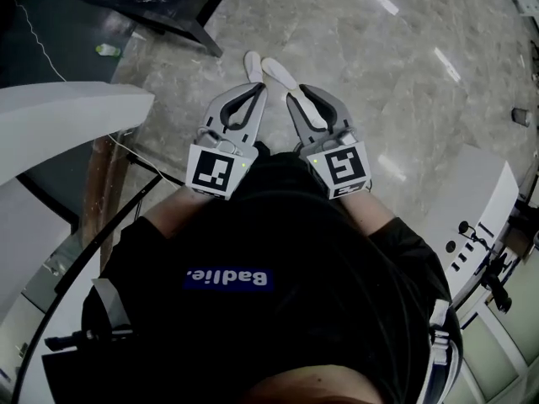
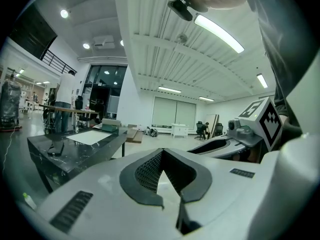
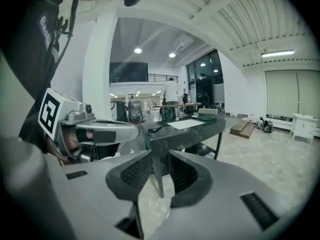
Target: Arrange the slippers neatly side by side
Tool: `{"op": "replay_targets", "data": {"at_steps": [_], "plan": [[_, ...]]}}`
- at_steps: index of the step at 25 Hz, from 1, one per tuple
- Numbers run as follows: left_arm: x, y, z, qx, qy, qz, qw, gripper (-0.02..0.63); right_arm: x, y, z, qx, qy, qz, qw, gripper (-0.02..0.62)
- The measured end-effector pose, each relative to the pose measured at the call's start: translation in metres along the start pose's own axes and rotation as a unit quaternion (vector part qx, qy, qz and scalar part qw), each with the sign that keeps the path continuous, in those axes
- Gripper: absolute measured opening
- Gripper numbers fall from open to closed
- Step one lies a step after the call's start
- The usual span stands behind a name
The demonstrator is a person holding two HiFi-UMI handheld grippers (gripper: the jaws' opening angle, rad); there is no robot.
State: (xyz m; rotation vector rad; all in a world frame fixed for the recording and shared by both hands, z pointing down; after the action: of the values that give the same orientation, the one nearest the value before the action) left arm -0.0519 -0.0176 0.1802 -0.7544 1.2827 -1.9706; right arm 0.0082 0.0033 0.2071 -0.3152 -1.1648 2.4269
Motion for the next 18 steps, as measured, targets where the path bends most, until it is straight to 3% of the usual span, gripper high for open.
{"op": "replay_targets", "data": {"at_steps": [6, 18], "plan": [[0.021, -0.019, 0.006, 0.011, 0.0, -0.013, 0.9999, 0.0, -0.009, -0.018, 0.03, 0.041, -0.013, 0.004, 0.999, 0.1], [0.033, -0.045, 0.031, 0.049, 0.047, -0.019, 0.9975, 0.0, -0.054, -0.087, 0.088, 0.114, 0.002, -0.029, 0.993, 0.126]]}}
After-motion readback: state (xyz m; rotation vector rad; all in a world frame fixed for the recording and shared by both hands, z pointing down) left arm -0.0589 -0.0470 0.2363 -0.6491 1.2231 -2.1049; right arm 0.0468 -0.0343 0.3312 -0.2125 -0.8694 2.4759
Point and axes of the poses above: the fingertips, and each gripper's own axes: z forward along the fingers, x to its left, y out of its top, the point moved 1 cm from there along -z, backward along the fingers, and after that the axes turned 15 degrees about x, right-handed, at the moved point
